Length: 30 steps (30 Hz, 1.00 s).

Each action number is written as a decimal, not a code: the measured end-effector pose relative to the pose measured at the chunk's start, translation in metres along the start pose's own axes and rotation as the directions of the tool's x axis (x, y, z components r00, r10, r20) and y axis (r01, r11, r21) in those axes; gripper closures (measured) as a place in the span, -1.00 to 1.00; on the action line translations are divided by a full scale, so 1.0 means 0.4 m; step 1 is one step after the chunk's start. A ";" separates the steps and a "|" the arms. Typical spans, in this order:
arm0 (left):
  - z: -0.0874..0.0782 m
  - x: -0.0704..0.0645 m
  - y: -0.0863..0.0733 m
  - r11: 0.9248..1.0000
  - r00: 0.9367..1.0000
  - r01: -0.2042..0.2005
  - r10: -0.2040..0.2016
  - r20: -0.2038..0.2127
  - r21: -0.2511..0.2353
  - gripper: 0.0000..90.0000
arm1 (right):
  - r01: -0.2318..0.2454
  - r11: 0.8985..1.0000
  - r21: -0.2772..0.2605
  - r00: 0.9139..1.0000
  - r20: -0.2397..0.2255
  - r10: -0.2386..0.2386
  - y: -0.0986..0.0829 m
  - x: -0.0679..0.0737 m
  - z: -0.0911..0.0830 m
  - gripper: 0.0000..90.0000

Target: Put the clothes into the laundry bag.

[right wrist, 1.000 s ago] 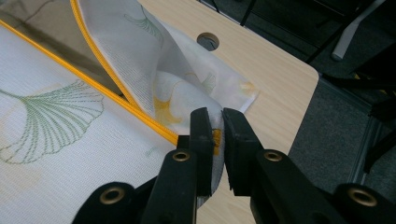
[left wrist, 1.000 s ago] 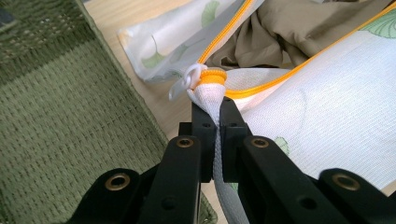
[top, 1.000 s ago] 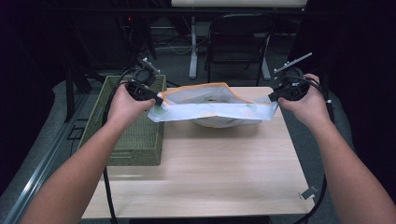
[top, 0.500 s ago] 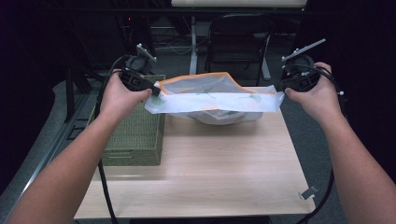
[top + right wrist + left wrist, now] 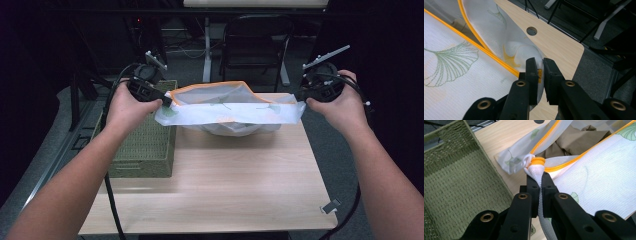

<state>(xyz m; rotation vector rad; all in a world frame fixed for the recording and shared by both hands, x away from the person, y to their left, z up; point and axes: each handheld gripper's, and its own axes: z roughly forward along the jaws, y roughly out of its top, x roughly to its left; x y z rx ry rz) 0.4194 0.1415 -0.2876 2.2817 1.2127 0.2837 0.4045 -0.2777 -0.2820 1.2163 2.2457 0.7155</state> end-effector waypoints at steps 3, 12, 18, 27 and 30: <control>0.004 -0.004 -0.007 1.000 1.000 0.000 0.000 0.002 0.009 0.97 | 0.003 1.000 0.006 1.000 -0.004 -0.003 -0.007 0.004 0.000 0.84; 0.009 -0.011 -0.028 1.000 1.000 -0.001 0.000 0.018 0.020 0.96 | 0.013 1.000 0.025 1.000 -0.017 -0.013 -0.032 0.015 -0.002 0.83; 0.021 -0.028 -0.062 0.999 1.000 -0.015 0.014 0.026 0.030 0.96 | 0.024 0.999 0.021 0.999 -0.022 -0.023 -0.056 0.029 0.000 0.83; 0.082 -0.057 -0.208 0.999 0.997 -0.032 0.029 0.072 0.039 0.96 | 0.066 0.996 0.052 0.997 -0.054 -0.063 -0.167 0.091 0.028 0.83; 0.105 -0.066 -0.256 0.998 0.996 -0.041 0.037 0.086 0.052 0.96 | 0.056 0.997 0.046 0.995 -0.081 -0.052 -0.205 0.108 0.036 0.83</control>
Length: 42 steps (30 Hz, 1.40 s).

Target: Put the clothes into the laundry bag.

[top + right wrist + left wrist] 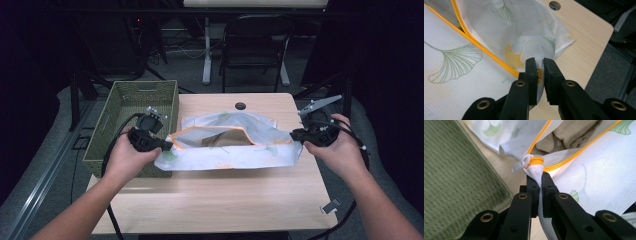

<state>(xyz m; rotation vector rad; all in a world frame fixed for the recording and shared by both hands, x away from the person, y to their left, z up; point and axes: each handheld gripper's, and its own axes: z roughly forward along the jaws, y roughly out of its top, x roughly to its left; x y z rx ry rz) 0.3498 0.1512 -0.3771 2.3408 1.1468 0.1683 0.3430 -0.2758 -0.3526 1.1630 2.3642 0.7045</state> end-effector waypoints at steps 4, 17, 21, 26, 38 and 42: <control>0.031 0.000 -0.062 0.999 0.999 0.029 -0.028 0.041 -0.024 0.95 | -0.012 1.000 -0.007 1.000 -0.016 0.012 -0.054 0.023 0.021 0.82; 0.151 -0.031 -0.228 0.998 0.998 0.037 -0.034 0.054 -0.046 0.93 | -0.086 0.996 -0.019 0.995 -0.056 0.085 -0.244 0.094 0.100 0.82; 0.188 -0.032 -0.264 0.998 0.997 0.050 -0.048 0.058 -0.037 0.93 | -0.098 0.995 -0.009 0.994 -0.054 0.097 -0.280 0.109 0.130 0.82; 0.222 -0.029 -0.297 0.997 0.997 0.066 -0.064 0.051 -0.027 0.93 | -0.113 0.994 -0.001 0.992 -0.058 0.113 -0.313 0.121 0.162 0.82; 0.278 -0.032 -0.354 0.998 0.998 0.058 -0.058 0.019 -0.015 0.92 | -0.145 0.989 0.009 0.988 -0.051 0.146 -0.366 0.143 0.209 0.81; 0.286 -0.033 -0.362 0.997 0.997 0.072 -0.072 0.026 -0.007 0.91 | -0.163 0.986 0.021 0.985 -0.055 0.164 -0.380 0.142 0.216 0.81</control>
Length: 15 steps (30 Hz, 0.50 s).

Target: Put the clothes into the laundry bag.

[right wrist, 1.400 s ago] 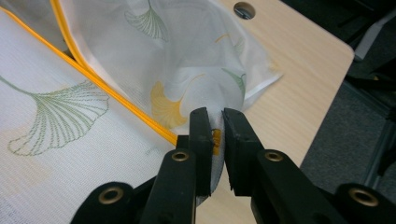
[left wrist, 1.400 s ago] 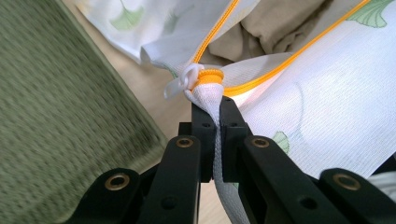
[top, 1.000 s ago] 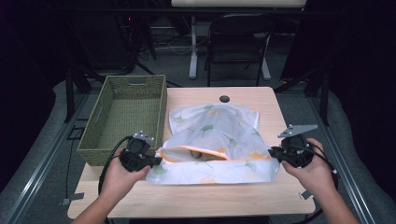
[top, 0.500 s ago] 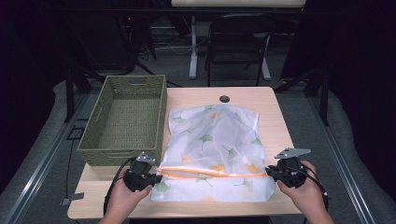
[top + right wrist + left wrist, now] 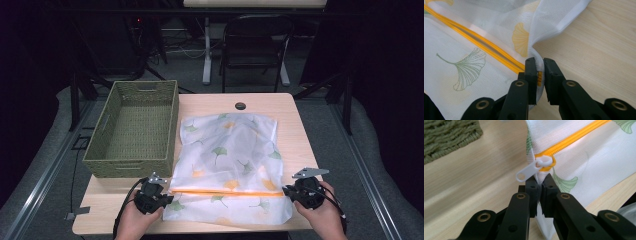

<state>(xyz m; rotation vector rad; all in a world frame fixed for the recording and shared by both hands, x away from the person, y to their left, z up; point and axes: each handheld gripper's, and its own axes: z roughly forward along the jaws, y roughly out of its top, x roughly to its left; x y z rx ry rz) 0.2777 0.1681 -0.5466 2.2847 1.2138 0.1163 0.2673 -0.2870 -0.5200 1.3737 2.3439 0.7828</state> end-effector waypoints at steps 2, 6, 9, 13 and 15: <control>0.005 0.000 -0.005 1.000 1.000 0.007 -0.007 0.003 -0.001 0.90 | -0.006 1.000 -0.002 1.000 -0.008 0.006 -0.005 -0.003 0.005 0.81; 0.010 0.002 -0.011 1.000 1.000 0.008 -0.008 0.009 -0.002 0.87 | -0.012 1.000 0.011 1.000 -0.008 0.012 -0.014 -0.005 0.016 0.80; 0.011 0.002 -0.016 1.000 1.000 0.010 -0.010 0.009 -0.003 0.83 | -0.021 1.000 0.020 1.000 -0.005 0.022 -0.022 -0.004 0.021 0.79; 0.012 0.004 -0.021 1.000 1.000 -0.011 0.011 0.008 0.010 0.76 | -0.029 0.999 0.014 1.000 -0.011 0.029 -0.026 -0.004 0.022 0.77; 0.012 0.001 -0.023 1.000 1.000 0.008 -0.008 0.010 0.000 0.65 | -0.033 0.999 0.008 0.999 -0.011 0.033 -0.029 -0.004 0.023 0.73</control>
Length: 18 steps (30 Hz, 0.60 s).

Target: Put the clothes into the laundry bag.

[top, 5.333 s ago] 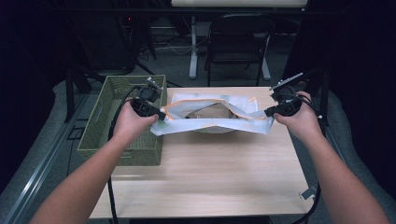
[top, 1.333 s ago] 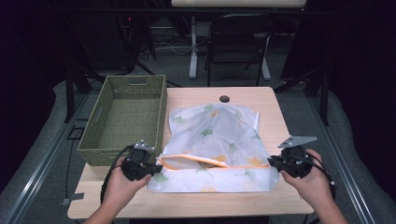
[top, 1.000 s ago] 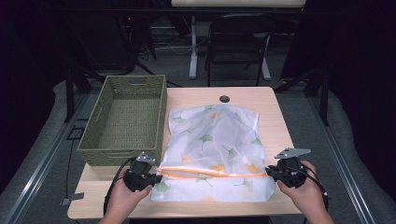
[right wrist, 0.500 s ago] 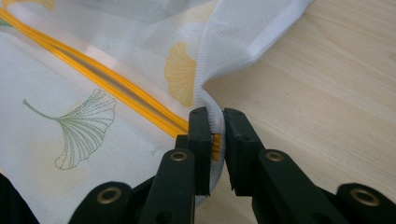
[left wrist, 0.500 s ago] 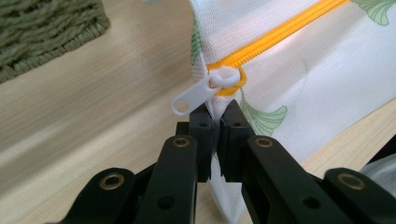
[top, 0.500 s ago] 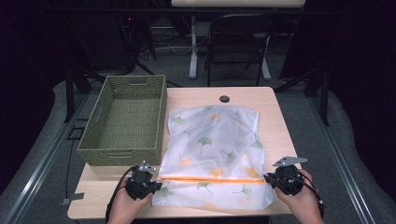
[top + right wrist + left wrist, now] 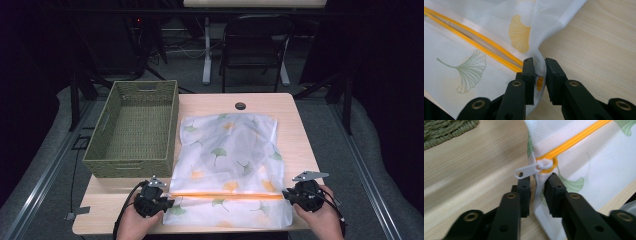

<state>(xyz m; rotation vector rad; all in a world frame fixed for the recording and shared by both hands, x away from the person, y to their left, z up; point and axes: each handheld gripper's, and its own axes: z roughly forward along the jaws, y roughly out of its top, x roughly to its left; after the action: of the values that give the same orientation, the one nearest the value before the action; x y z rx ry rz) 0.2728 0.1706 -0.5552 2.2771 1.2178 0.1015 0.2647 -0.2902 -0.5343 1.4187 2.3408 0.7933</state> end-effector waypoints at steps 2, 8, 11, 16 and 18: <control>-0.008 0.000 -0.002 1.000 1.000 0.002 -0.001 0.011 -0.014 0.56 | 0.004 1.000 0.002 1.000 0.005 -0.004 -0.002 -0.001 0.000 0.69; -0.044 -0.004 -0.001 0.998 1.000 0.002 -0.001 0.013 -0.069 0.25 | -0.017 0.999 -0.036 1.000 0.014 0.017 -0.004 -0.008 -0.019 0.52; -0.067 -0.001 -0.004 0.996 1.000 0.004 -0.003 0.002 -0.092 0.17 | -0.023 0.998 -0.051 0.999 0.021 0.025 -0.001 -0.013 -0.036 0.45; -0.086 0.018 -0.004 0.992 0.999 0.029 -0.030 -0.012 -0.120 0.14 | -0.035 0.997 -0.063 0.999 0.039 0.038 0.004 -0.025 -0.053 0.37; -0.089 0.027 0.002 0.992 0.999 0.035 -0.037 -0.016 -0.122 0.13 | -0.038 0.997 -0.068 0.998 0.041 0.041 0.006 -0.027 -0.056 0.33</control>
<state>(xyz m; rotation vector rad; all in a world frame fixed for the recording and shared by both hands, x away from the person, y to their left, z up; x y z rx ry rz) 0.2687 0.1940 -0.5266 2.1527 1.2278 0.1789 0.2604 -0.3054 -0.5153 1.4440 2.2398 0.8361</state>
